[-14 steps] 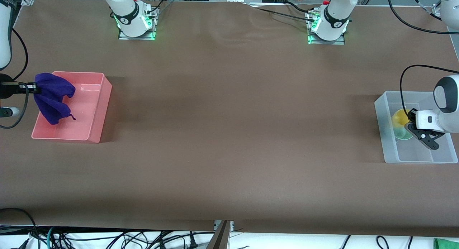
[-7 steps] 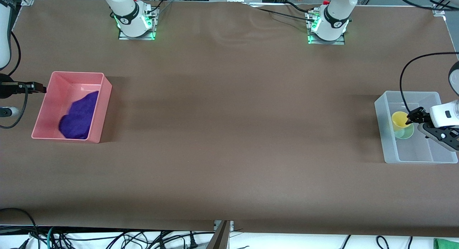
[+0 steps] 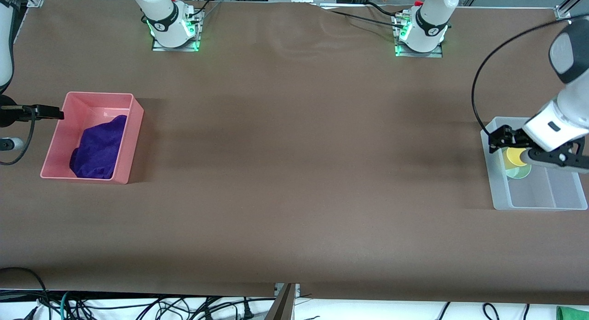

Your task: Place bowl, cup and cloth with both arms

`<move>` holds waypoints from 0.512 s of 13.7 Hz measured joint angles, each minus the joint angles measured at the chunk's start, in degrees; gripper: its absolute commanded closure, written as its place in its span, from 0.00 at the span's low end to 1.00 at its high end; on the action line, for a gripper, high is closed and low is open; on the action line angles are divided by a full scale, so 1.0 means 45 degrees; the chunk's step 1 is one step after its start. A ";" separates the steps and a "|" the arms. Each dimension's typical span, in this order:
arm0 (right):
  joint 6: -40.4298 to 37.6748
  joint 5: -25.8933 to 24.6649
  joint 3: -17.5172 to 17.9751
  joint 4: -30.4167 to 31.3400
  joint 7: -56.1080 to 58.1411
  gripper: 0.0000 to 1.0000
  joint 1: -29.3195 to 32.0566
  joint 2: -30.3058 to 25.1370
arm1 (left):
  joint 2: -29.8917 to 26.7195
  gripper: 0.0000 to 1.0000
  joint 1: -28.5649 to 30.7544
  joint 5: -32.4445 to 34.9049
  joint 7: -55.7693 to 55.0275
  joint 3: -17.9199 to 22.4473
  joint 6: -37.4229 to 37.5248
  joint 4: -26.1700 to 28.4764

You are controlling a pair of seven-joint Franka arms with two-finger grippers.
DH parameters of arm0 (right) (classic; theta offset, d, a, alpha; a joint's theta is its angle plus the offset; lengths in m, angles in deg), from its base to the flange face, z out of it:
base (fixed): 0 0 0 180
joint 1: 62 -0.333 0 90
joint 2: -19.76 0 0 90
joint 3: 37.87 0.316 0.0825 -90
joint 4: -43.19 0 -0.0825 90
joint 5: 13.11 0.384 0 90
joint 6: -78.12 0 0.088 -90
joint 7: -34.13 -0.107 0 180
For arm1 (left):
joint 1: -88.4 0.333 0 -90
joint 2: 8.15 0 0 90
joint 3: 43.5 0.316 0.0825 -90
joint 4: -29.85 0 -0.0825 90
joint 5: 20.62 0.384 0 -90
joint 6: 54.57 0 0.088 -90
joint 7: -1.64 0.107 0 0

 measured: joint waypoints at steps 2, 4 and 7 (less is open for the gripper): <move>0.0005 0.0000 0.1098 -0.0393 -0.0156 0.00 -0.0044 -0.0249 | -0.0963 0.00 -0.0063 -0.0480 -0.1258 -0.0145 0.0035 0.0958; 0.0004 -0.0004 0.2212 -0.0568 -0.1055 0.00 -0.0105 -0.0589 | -0.1694 0.00 -0.0066 -0.0524 -0.2042 -0.0846 0.0296 0.1640; 0.0015 -0.0005 0.3361 -0.0597 -0.2830 0.00 -0.0154 -0.1011 | -0.2011 0.00 -0.0093 -0.0524 -0.2705 -0.1532 0.0856 0.1784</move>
